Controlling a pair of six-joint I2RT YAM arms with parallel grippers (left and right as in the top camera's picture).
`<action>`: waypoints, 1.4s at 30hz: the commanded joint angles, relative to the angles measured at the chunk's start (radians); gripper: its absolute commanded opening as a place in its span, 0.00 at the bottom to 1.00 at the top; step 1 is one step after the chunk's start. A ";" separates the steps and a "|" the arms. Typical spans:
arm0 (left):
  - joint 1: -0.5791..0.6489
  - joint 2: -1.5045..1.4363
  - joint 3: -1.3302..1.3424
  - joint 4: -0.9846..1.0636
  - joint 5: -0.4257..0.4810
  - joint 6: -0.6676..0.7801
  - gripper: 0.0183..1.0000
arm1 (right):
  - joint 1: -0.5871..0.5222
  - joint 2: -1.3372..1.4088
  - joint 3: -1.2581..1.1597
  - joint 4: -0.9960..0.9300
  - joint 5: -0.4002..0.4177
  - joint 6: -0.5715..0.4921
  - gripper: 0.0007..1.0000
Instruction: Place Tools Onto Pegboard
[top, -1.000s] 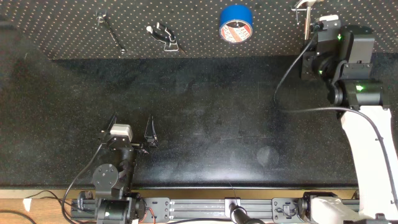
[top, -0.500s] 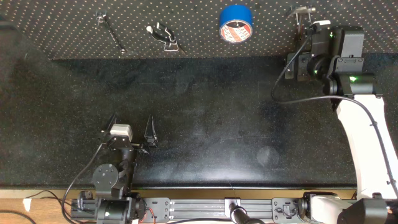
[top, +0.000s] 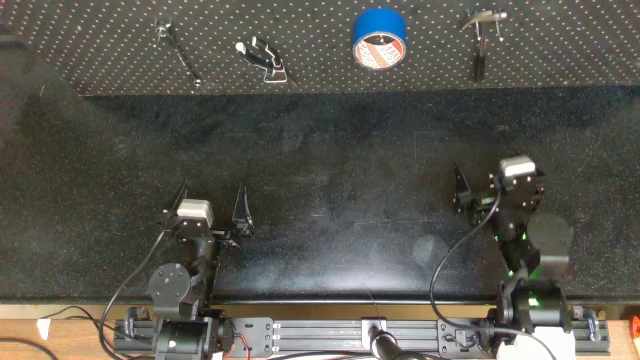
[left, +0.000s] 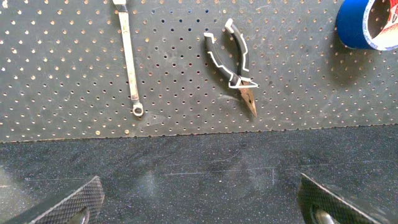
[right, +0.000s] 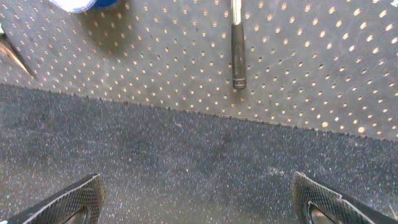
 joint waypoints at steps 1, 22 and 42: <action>0.001 -0.007 -0.002 -0.007 0.003 0.006 1.00 | 0.009 -0.216 -0.131 0.028 -0.001 0.105 0.98; 0.001 -0.007 -0.002 -0.007 0.003 0.006 1.00 | 0.031 -0.573 -0.130 -0.274 0.253 0.430 0.98; 0.001 -0.007 -0.002 -0.006 0.003 0.006 0.99 | 0.031 -0.547 -0.130 -0.270 0.126 0.167 0.98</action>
